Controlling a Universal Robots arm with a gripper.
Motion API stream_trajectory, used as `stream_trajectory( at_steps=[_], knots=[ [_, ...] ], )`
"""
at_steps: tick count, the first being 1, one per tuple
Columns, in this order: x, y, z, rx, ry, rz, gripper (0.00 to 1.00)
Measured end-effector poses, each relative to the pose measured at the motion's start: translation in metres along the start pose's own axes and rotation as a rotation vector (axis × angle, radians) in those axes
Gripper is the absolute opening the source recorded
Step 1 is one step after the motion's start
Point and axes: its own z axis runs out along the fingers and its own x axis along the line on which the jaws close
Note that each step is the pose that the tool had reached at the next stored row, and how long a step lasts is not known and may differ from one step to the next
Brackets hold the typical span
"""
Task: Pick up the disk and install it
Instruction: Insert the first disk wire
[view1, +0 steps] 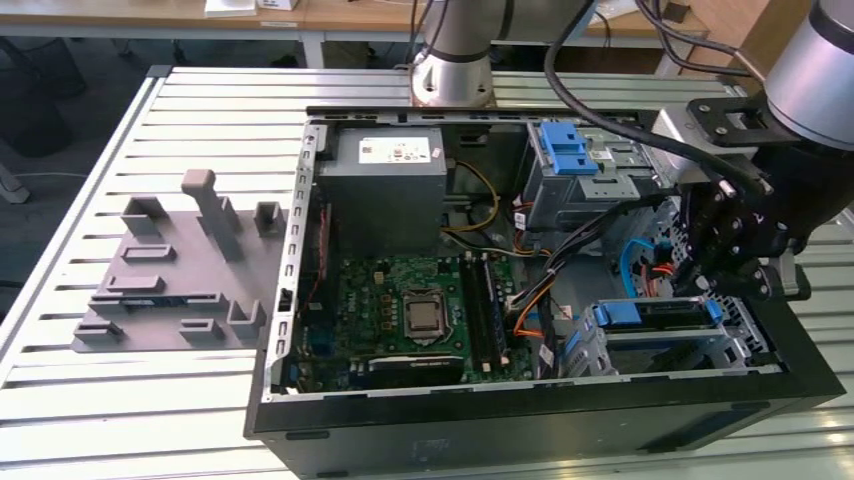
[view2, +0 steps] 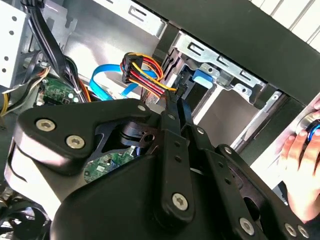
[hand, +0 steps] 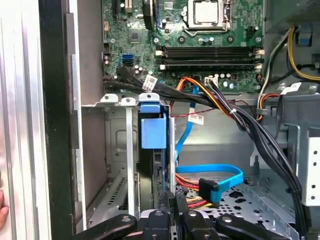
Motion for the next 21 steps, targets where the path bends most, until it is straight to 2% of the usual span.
stream_trajectory(
  at_steps=[4, 21],
  knots=[
    [0.002, 0.0034, 0.0006, 0.0029, -0.0003, -0.004, 0.16],
    [0.0051, 0.0035, 0.0055, 0.0033, -0.0009, -0.01, 0.16]
  ],
)
